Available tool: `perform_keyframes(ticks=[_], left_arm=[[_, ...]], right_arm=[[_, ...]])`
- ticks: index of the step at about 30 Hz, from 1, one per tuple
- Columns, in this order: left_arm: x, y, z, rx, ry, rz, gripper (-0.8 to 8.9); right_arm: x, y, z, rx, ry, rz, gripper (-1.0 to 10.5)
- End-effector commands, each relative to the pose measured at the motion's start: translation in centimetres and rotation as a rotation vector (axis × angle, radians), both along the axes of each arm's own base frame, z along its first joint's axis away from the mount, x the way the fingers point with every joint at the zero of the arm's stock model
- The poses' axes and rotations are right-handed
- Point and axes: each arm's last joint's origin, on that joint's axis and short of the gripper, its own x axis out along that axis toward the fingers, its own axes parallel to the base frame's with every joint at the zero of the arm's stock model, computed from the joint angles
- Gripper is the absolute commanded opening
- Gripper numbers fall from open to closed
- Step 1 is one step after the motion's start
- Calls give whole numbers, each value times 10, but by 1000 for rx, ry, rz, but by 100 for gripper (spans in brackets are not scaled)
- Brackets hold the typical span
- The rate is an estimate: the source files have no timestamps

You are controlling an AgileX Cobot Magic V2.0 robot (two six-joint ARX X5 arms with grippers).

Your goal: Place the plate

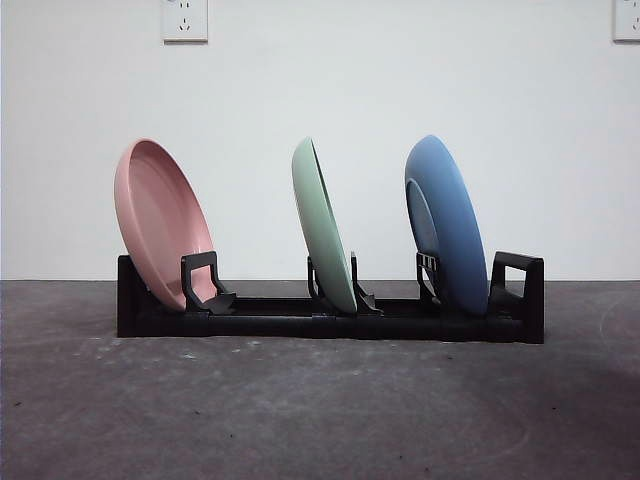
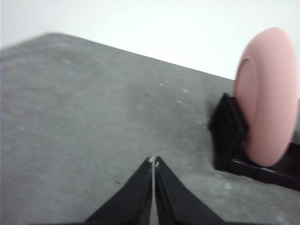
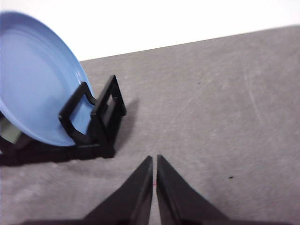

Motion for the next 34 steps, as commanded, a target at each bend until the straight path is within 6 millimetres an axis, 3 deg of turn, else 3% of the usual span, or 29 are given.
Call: perform_keyframes(ticks=[1,9,21,29,34], left_arm=[[0,-1,7,-94,-11,-4,10],[6,-4,55,-125,-11,-42,10],[41,-19,144,-123,148,-342,9],[58,-38,180,-59,237,-604,9],[62,-48,187,-47,300,-789,9]], right_arm=[[-1,1,10,131,-18,-2,13],[-6,6,60,196,-14,71,12],[2,13,153,129,125,303,12],[18,21,184,42,248,572,12],[24,24,188,1,239,661,12]])
